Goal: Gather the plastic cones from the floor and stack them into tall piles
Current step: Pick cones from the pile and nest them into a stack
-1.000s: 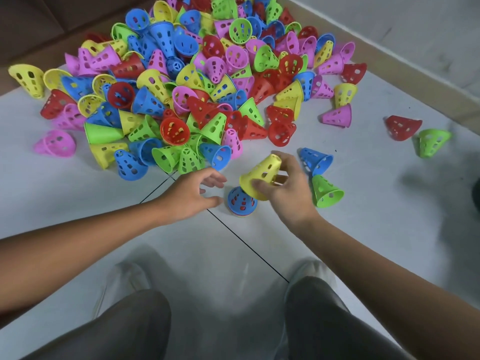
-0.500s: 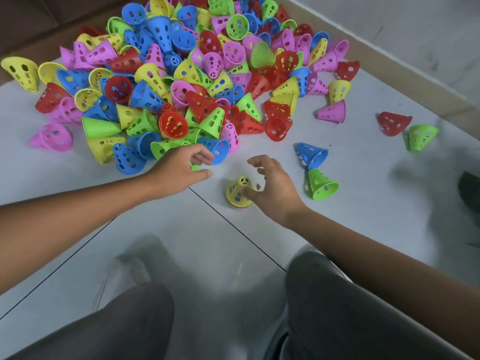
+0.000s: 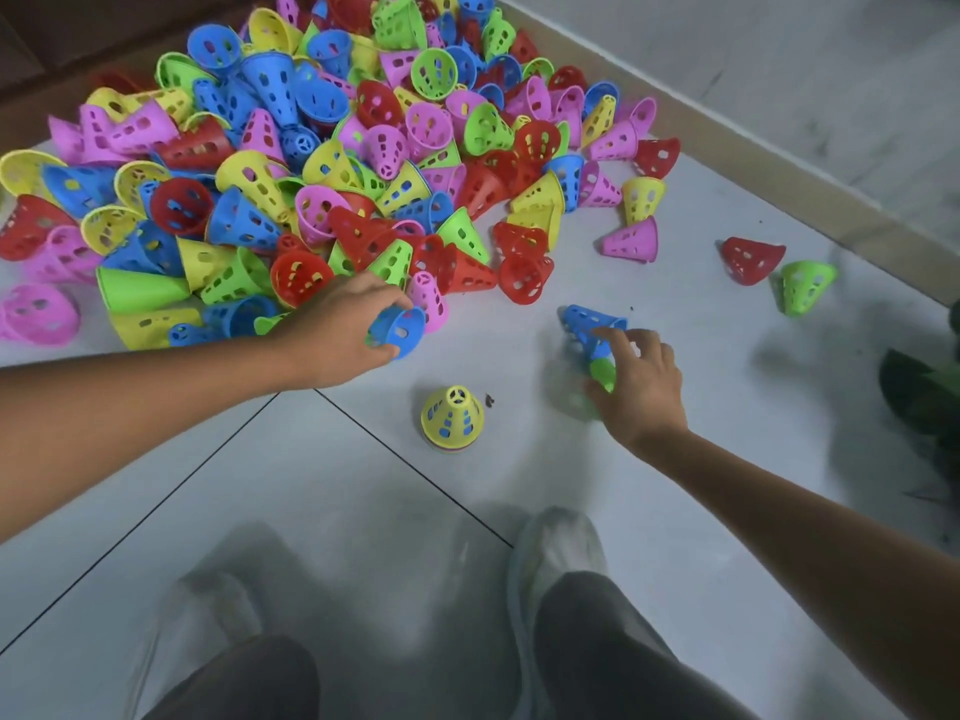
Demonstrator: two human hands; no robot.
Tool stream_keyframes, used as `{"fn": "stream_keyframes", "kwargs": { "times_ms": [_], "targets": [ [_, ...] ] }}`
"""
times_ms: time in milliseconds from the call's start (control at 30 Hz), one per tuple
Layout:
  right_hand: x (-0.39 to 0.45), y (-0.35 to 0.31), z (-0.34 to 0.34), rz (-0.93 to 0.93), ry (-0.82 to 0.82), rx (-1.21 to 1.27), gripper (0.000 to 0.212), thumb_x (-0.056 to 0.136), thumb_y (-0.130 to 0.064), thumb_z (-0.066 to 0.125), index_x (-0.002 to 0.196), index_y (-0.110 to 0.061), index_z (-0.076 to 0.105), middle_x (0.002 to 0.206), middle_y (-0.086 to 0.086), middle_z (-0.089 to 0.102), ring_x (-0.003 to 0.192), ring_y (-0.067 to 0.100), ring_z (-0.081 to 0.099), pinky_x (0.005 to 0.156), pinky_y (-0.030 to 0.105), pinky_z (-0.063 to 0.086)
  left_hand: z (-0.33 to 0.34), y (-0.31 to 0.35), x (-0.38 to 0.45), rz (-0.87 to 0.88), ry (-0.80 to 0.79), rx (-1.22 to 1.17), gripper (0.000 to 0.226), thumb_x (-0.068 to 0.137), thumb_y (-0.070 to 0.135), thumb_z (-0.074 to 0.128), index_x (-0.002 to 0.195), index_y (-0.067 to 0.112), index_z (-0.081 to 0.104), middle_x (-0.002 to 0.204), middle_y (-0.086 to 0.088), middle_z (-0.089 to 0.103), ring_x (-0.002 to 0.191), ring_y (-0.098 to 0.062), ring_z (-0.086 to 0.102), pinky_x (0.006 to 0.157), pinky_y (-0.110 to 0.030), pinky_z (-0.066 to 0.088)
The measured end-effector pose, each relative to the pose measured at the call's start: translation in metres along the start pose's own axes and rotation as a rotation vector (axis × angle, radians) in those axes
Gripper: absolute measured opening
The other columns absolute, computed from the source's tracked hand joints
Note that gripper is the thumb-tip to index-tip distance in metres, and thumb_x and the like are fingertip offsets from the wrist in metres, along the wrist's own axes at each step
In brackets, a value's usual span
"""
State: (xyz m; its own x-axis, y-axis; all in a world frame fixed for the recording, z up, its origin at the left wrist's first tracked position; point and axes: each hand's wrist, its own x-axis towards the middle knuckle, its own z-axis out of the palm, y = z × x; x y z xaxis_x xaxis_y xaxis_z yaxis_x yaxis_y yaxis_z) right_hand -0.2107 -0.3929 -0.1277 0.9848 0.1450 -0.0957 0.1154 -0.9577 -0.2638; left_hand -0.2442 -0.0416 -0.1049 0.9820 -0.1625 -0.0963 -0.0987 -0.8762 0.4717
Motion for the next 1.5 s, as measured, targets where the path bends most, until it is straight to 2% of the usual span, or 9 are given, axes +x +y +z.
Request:
{"fn": "stream_keyframes", "kwargs": {
  "times_ms": [167,400,667,867,1033,1133,1233,1433,1500],
  "targets": [
    [0.011,0.018,0.007,0.072,-0.15,-0.032,0.073,0.091,-0.043,0.065,0.152,-0.04,0.025,0.154,0.007,0.023,0.136,0.033,0.033,0.105,0.05,0.039,-0.005,-0.009,0.017,0.007,-0.197,0.22,0.07,0.088,0.033,0.074,0.149,0.035,0.039,0.147,-0.001,0.037,0.137,-0.026,0.035,0.11,-0.042,0.039],
    [0.031,0.03,0.017,0.002,-0.314,0.054,0.087,0.089,-0.028,0.071,0.156,-0.042,0.017,0.162,-0.003,0.01,0.133,0.033,0.044,0.096,0.045,0.051,-0.002,-0.015,0.033,0.045,-0.301,0.392,0.073,0.093,0.039,0.066,0.154,0.041,0.026,0.154,0.005,0.031,0.137,-0.026,0.03,0.112,-0.042,0.032],
    [0.023,0.028,0.03,-0.068,-0.145,0.02,0.072,0.088,-0.017,0.065,0.153,-0.013,0.033,0.152,0.004,0.035,0.123,0.034,0.051,0.093,0.045,0.051,0.015,-0.011,0.043,0.023,-0.27,0.449,0.07,0.092,0.039,0.068,0.151,0.037,0.031,0.14,0.004,0.042,0.127,-0.026,0.034,0.106,-0.041,0.031],
    [0.005,-0.001,0.023,0.014,-0.015,0.385,0.062,0.09,-0.02,0.072,0.145,-0.016,0.045,0.136,-0.003,0.045,0.111,0.015,0.053,0.09,0.025,0.042,0.027,-0.014,0.046,0.095,-0.235,0.564,0.077,0.086,0.035,0.075,0.15,0.032,0.034,0.142,0.006,0.043,0.125,-0.022,0.035,0.095,-0.037,0.03],
    [-0.018,-0.031,0.005,0.069,-0.001,0.672,0.051,0.088,-0.021,0.076,0.132,-0.029,0.051,0.125,-0.016,0.049,0.108,0.005,0.055,0.088,0.027,0.052,0.026,-0.023,0.04,0.158,-0.275,0.636,0.092,0.082,0.038,0.079,0.155,0.035,0.023,0.142,0.011,0.039,0.126,-0.019,0.031,0.096,-0.033,0.028],
    [-0.029,-0.047,-0.005,0.115,-0.075,0.878,0.045,0.087,-0.018,0.077,0.124,-0.032,0.054,0.121,-0.007,0.06,0.101,0.008,0.061,0.071,0.017,0.053,0.023,-0.03,0.034,0.212,-0.173,0.54,0.084,0.078,0.047,0.081,0.15,0.031,0.039,0.133,0.007,0.05,0.12,-0.022,0.038,0.094,-0.036,0.03],
    [-0.038,-0.06,-0.011,0.156,-0.128,1.053,0.043,0.088,-0.015,0.076,0.123,-0.03,0.057,0.11,0.001,0.069,0.096,0.017,0.066,0.071,0.019,0.053,0.017,-0.028,0.023,0.21,0.005,0.385,0.081,0.073,0.056,0.081,0.142,0.024,0.052,0.117,-0.001,0.06,0.11,-0.028,0.049,0.091,-0.041,0.037],
    [-0.051,-0.073,-0.014,0.203,-0.113,1.194,0.039,0.09,-0.009,0.071,0.123,-0.027,0.06,0.099,-0.014,0.072,0.086,0.009,0.067,0.07,0.021,0.053,0.002,0.016,-0.006,-0.032,0.018,-0.134,0.079,0.072,0.068,0.073,0.141,0.044,0.044,0.121,0.012,0.045,0.106,-0.014,0.057,0.087,-0.037,0.053],
    [-0.056,-0.075,-0.014,0.213,-0.102,1.221,0.037,0.091,-0.008,0.07,0.122,-0.026,0.06,0.099,-0.019,0.071,0.085,0.007,0.066,0.069,0.019,0.053,-0.001,0.031,-0.019,-0.079,0.023,-0.216,0.093,0.066,0.068,0.079,0.145,0.045,0.037,0.124,0.018,0.047,0.108,-0.003,0.05,0.087,-0.023,0.049]
  ]
}}
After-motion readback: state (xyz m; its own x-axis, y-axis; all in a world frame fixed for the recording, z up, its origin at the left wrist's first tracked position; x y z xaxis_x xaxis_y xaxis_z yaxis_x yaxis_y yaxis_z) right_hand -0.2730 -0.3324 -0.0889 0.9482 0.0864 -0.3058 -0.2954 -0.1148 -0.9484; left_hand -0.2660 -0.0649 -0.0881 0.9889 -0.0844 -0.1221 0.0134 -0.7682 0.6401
